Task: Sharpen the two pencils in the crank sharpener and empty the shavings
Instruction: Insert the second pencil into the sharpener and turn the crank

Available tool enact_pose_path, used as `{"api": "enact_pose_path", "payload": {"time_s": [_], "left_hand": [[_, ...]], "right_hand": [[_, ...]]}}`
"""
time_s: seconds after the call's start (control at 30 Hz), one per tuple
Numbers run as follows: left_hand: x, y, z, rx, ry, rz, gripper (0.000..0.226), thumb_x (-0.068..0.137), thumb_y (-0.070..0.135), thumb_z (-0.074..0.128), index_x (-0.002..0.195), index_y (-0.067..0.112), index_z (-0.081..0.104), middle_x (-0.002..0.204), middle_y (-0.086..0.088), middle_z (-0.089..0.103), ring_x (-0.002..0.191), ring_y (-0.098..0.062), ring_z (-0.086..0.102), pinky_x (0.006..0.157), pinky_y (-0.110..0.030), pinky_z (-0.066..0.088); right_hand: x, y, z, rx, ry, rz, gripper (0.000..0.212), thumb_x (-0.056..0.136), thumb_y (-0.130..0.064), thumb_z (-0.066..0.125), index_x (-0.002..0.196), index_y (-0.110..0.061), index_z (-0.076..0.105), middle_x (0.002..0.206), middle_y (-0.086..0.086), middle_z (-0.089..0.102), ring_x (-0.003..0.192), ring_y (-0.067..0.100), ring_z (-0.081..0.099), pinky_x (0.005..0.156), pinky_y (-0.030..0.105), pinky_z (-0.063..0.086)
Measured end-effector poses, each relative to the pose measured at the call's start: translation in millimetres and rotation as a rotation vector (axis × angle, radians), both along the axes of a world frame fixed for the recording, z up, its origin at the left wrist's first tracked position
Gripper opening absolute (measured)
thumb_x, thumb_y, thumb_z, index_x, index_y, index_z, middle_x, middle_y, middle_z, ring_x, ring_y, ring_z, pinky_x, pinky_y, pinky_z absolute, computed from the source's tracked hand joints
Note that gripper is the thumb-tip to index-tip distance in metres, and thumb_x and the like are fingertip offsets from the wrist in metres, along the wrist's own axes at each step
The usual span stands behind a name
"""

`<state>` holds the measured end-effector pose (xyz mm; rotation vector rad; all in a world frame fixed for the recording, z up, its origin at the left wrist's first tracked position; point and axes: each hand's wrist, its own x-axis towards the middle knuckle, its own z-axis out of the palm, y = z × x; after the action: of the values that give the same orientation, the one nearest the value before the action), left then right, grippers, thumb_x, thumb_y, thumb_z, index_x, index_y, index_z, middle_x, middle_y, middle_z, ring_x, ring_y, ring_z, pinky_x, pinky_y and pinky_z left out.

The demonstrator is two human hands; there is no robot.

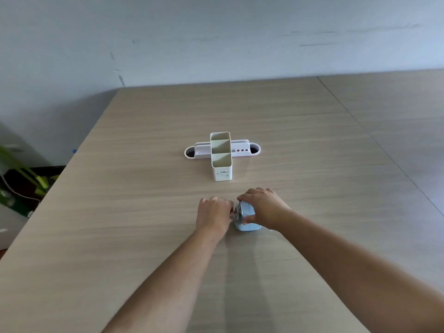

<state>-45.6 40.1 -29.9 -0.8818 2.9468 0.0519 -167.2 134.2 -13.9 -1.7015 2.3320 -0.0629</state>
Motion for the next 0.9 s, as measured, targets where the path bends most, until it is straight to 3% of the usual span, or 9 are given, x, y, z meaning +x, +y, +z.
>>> {"api": "enact_pose_path", "payload": {"time_s": [0.27,0.4,0.57,0.7,0.9], "left_hand": [[6,-11,-1,-0.111,-0.093,-0.058,0.024,0.087,0.002,0.049,0.101,0.009,0.067,0.103,-0.01,0.067,0.105,-0.03,0.057,0.086,-0.036,0.039],[46,-48,1,-0.082,-0.192,0.147,0.018,0.09,0.017,0.058,0.102,0.012,0.07,0.104,-0.009,0.07,0.103,-0.029,0.062,0.083,-0.035,0.047],[64,-55,4,0.244,0.034,0.427,0.014,0.086,0.021,0.066,0.089,0.011,0.075,0.082,-0.008,0.061,0.084,-0.032,0.064,0.067,-0.033,0.048],[56,-43,-12,0.493,0.107,0.554,0.014,0.076,0.017,0.076,0.085,0.007,0.076,0.076,-0.012,0.068,0.075,-0.028,0.064,0.059,-0.026,0.04],[59,-40,-43,0.623,0.107,0.661,0.023,0.068,0.02,0.084,0.086,0.007,0.076,0.086,-0.009,0.074,0.087,-0.026,0.07,0.062,-0.026,0.044]], "right_hand": [[1,1,3,-0.004,0.031,0.002,0.065,0.079,-0.046,0.066,0.136,-0.024,0.043,0.133,0.0,0.053,0.124,0.02,0.046,0.104,0.033,0.031],[0,4,4,-0.011,-0.042,-0.056,0.065,0.079,-0.041,0.068,0.136,-0.023,0.043,0.132,0.0,0.052,0.123,0.02,0.045,0.101,0.032,0.035],[1,3,5,-0.008,-0.096,-0.079,0.066,0.077,-0.039,0.071,0.135,-0.023,0.044,0.131,-0.001,0.052,0.121,0.021,0.044,0.098,0.033,0.039],[5,-2,4,0.0,-0.106,-0.075,0.066,0.078,-0.039,0.07,0.136,-0.023,0.044,0.132,-0.002,0.052,0.122,0.02,0.044,0.098,0.034,0.04],[5,-2,1,-0.026,-0.106,-0.082,0.065,0.078,-0.04,0.07,0.135,-0.024,0.044,0.131,-0.002,0.052,0.121,0.02,0.044,0.097,0.033,0.04]]}}
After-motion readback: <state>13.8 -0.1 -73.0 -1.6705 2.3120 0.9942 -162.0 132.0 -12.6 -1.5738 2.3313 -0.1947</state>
